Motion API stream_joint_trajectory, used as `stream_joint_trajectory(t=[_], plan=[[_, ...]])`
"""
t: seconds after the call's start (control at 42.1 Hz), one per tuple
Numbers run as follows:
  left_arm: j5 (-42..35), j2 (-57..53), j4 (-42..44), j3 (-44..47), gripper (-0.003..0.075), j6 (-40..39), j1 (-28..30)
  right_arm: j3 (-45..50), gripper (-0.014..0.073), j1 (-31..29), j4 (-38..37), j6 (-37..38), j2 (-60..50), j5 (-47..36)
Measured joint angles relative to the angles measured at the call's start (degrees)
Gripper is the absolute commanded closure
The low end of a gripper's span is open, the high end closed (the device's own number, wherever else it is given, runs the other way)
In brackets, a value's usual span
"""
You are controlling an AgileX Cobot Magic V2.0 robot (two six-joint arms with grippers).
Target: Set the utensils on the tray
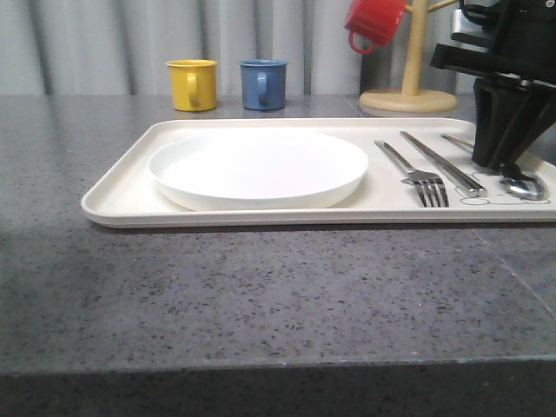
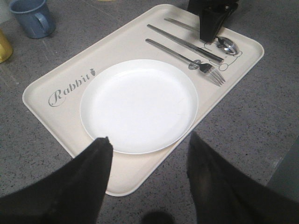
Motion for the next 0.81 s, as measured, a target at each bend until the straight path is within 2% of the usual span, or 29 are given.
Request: stream_joint_trajectory(t=[0.142, 0.285, 0.522, 0.665, 0.807], plan=[[0.0, 0.0, 0.0, 0.0, 0.0352, 0.0, 0.0, 0.0, 0.0263, 0.0, -2.4, -0.8, -2.1, 0.0], [0.0, 0.0, 0.0, 0.0, 0.0352, 0.0, 0.0, 0.0, 0.0263, 1.9, -3.3, -4.0, -9.1, -0.1], [0.0, 0.0, 0.0, 0.0, 0.0352, 0.0, 0.0, 0.8, 0.0263, 11.2, -3.3, -9.5, -25.5, 0.2], [0.0, 0.0, 0.0, 0.0, 0.0352, 0.0, 0.0, 5.7, 0.0263, 17.5, -3.0, -10.0, -35.7, 0.2], [0.0, 0.0, 0.0, 0.0, 0.0352, 0.0, 0.0, 12.9, 0.0263, 19.5, -2.7, -10.1, -45.0, 0.0]])
